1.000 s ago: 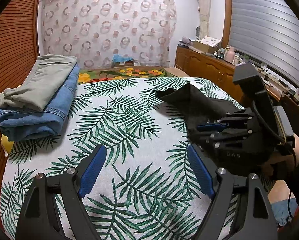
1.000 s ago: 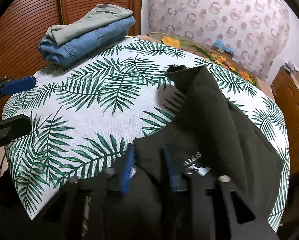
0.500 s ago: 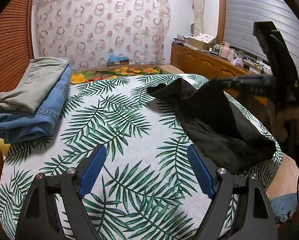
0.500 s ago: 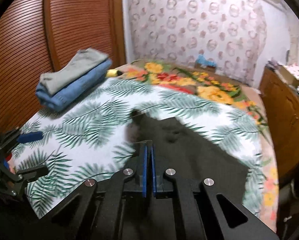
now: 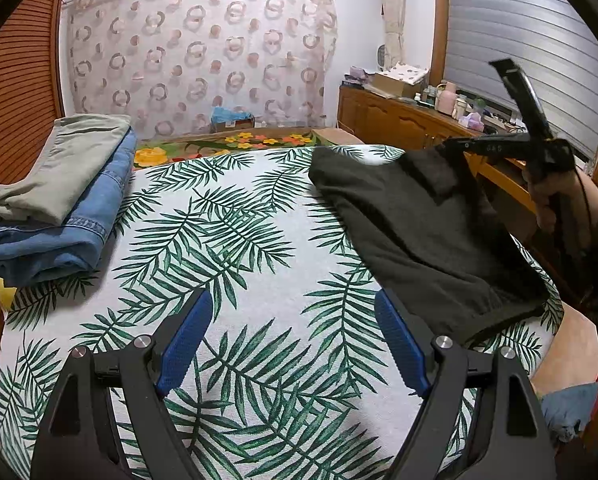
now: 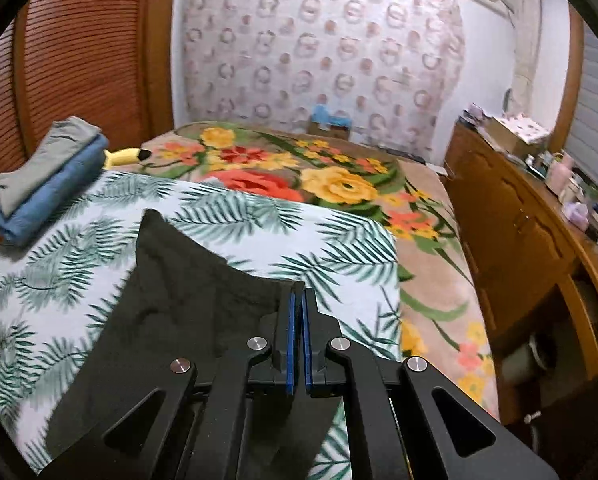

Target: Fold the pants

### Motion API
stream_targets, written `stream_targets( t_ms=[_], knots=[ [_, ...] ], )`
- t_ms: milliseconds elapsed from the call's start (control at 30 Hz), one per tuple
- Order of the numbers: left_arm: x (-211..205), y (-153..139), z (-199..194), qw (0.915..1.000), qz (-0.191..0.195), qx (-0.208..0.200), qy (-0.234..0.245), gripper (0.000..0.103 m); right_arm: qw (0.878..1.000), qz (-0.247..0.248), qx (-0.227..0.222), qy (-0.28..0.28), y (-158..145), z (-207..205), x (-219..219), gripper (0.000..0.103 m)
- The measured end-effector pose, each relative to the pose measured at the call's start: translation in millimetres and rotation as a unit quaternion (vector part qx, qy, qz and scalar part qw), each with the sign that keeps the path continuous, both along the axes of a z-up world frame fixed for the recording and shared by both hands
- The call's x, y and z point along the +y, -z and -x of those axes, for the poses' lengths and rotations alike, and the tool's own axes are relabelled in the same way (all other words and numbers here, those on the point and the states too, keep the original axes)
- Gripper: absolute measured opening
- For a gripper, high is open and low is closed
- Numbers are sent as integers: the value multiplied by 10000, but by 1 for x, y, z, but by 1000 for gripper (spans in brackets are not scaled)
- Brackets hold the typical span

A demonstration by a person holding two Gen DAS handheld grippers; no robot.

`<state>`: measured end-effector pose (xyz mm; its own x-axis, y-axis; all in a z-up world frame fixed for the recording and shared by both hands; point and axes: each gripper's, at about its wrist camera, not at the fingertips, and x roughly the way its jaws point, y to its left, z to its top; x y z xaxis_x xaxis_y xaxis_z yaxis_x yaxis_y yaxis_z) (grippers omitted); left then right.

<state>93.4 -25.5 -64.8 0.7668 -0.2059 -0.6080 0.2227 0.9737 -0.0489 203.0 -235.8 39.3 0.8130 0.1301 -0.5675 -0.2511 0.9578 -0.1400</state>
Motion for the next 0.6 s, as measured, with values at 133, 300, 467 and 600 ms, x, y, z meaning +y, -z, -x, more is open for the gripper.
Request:
stream_targets(
  t_ms=[133, 300, 467, 600],
  knots=[
    [-1, 1, 0, 10000, -12, 5, 24, 83, 9997, 136, 126, 148, 8, -14, 2, 3],
    [-4, 2, 1, 10000, -35, 28, 49, 83, 9990, 151, 288, 303, 14, -31, -12, 3],
    [-6, 3, 1, 10000, -43, 49, 66, 83, 9981, 211, 359, 460, 19, -39, -17, 3],
    [-8, 3, 0, 9999, -53, 59, 97, 83, 9968, 214, 526, 555, 20, -41, -24, 14]
  ],
)
